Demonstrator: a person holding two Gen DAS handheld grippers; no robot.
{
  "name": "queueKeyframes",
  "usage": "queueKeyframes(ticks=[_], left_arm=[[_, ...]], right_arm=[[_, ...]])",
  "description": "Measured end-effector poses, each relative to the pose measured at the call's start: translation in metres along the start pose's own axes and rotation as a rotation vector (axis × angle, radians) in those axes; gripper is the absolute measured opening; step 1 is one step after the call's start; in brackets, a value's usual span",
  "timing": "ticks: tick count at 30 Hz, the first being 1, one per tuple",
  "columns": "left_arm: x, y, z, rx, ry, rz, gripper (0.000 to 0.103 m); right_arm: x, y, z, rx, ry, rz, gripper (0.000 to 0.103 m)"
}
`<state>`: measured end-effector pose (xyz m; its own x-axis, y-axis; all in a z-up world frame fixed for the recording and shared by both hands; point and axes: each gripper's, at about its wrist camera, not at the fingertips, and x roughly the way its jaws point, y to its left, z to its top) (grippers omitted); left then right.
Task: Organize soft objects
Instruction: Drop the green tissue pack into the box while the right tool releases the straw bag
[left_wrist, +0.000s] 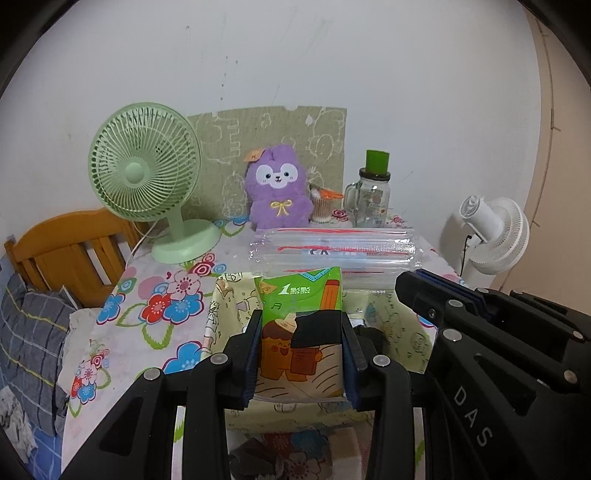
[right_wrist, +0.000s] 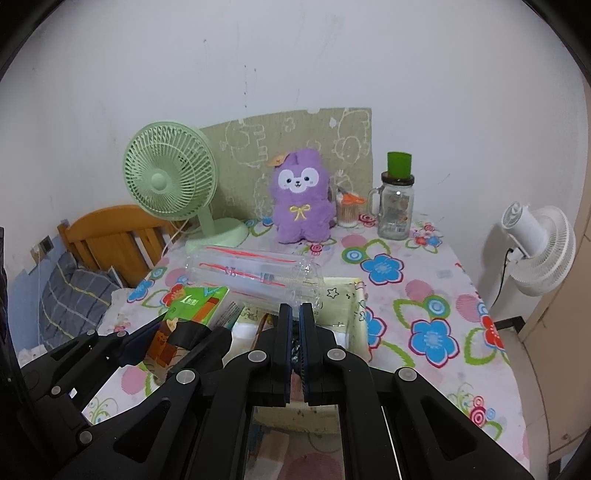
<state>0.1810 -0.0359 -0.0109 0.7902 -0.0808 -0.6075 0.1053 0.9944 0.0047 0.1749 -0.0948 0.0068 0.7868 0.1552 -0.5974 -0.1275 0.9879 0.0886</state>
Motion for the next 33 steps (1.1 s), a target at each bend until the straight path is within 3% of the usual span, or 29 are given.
queueKeyframes(ticks=[15, 16, 18, 19, 20, 26, 27, 31, 33], left_arm=[[0.061, 0.008, -0.007, -0.014, 0.115, -0.010, 0.037], [0.063, 0.008, -0.008, -0.014, 0.120, -0.008, 0.038], [0.070, 0.009, -0.009, -0.017, 0.137, -0.011, 0.038], [0.073, 0.009, -0.010, -0.021, 0.143, -0.014, 0.038], [0.075, 0.010, -0.010, -0.024, 0.147, -0.014, 0.038], [0.084, 0.008, -0.010, -0.034, 0.156, -0.037, 0.040], [0.085, 0.009, -0.010, -0.039, 0.158, -0.042, 0.044], [0.085, 0.011, -0.009, -0.051, 0.156, -0.038, 0.090], [0.081, 0.010, -0.009, -0.046, 0.141, -0.026, 0.094]], right_arm=[[0.069, -0.008, -0.006, 0.035, 0.134, 0.027, 0.010], [0.072, -0.009, -0.007, 0.034, 0.143, 0.017, 0.015], [0.078, -0.011, -0.007, 0.027, 0.164, -0.005, 0.039], [0.080, -0.012, -0.008, 0.035, 0.172, 0.001, 0.064], [0.080, -0.015, -0.009, 0.054, 0.159, -0.006, 0.072], [0.079, -0.023, -0.009, 0.093, 0.145, 0.020, 0.075], [0.079, -0.023, -0.009, 0.094, 0.145, 0.024, 0.075], [0.077, -0.023, -0.009, 0.095, 0.142, 0.023, 0.075], [0.076, -0.022, -0.009, 0.088, 0.140, 0.017, 0.075]])
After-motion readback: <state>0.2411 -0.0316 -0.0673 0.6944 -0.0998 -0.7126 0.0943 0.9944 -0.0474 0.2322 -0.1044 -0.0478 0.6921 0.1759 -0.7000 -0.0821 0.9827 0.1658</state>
